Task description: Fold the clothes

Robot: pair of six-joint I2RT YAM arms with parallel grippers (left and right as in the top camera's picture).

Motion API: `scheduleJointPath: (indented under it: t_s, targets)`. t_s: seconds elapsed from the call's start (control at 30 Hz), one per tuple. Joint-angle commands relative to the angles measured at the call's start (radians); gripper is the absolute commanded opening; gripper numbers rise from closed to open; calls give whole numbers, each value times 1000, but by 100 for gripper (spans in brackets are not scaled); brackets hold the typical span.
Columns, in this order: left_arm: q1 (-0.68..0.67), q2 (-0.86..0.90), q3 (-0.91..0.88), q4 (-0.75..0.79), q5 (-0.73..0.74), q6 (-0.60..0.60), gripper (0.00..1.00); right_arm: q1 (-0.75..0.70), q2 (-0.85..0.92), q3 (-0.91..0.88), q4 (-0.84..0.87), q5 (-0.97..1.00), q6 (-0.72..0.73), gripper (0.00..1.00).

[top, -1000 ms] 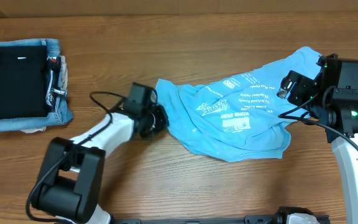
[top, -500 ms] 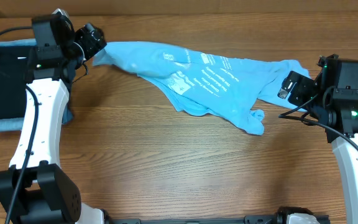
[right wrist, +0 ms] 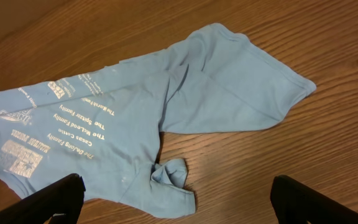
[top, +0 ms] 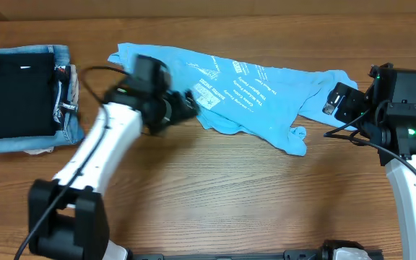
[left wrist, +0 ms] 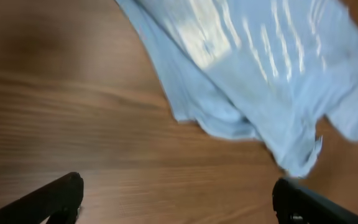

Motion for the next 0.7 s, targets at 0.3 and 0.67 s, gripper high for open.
scheduleJointPath:
  t_s: [0.3,0.67]
  targets:
    - [-264,197,-135,345,14,-448,86,-3,-11,26,-8,13,-6,100]
    - [-277,346,-135,540,-63,-500,55,-3,-11,26,-11,13,-6,100]
